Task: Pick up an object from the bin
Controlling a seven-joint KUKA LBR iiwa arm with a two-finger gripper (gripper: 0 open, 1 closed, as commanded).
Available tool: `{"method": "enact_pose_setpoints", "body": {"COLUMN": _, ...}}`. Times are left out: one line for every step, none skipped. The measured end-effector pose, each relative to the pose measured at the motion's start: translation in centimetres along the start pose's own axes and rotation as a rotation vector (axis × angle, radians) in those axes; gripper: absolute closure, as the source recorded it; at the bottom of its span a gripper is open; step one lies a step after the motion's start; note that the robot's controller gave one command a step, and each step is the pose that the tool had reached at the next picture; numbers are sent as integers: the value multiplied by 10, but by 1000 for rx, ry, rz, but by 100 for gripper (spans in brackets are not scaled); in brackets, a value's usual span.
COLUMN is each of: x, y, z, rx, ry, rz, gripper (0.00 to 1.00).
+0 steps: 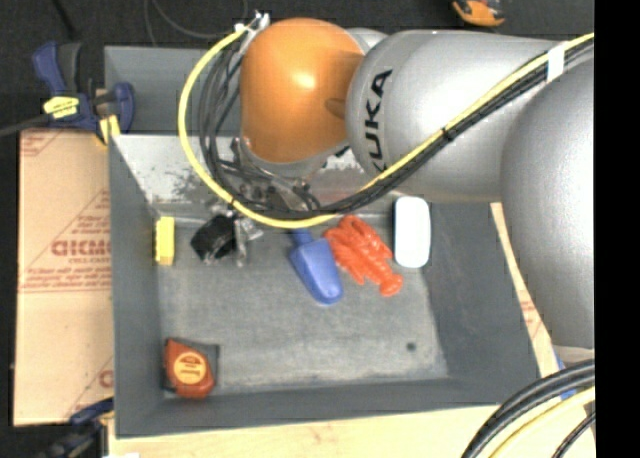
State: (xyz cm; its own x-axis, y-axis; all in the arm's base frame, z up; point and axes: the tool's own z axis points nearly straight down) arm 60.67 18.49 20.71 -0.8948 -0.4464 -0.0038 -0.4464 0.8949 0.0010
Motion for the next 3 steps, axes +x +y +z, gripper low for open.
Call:
{"method": "enact_pose_setpoints", "body": {"x": -4, "y": 24, "z": 20, "rx": 3, "ry": -2, "rz": -33, "gripper": 100}}
{"method": "enact_pose_setpoints", "body": {"x": 23, "y": 30, "z": 73, "rx": -1, "ry": -5, "rz": -49, "gripper": 100}}
{"method": "enact_pose_setpoints", "body": {"x": 32, "y": 14, "z": 70, "rx": -2, "ry": 18, "rz": -49, "gripper": 100}}
